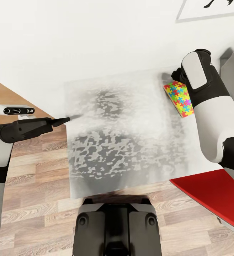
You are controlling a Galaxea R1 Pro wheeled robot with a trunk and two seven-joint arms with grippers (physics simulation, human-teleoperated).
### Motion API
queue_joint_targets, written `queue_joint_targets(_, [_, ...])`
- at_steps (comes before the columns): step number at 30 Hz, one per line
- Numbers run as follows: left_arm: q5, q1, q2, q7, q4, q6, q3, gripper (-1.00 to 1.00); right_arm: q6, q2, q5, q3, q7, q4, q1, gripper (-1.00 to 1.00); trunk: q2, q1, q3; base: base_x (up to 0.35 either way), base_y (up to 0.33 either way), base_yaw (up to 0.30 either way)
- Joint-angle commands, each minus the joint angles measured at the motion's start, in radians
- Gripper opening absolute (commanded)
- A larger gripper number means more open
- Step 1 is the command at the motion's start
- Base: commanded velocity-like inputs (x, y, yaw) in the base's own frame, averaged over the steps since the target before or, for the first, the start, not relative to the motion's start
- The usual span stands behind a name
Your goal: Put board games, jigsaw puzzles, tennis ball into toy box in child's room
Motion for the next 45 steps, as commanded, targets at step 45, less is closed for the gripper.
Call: queue_joint_targets(45, [0.000,0.000,0.000,-0.002,0.000,0.011,0.000,1.00,0.000,-0.004,-0.010,-0.057,-0.013,-0.019,-0.012,1.00,-0.001,0.001,-0.001,-0.004,0.005,0.000])
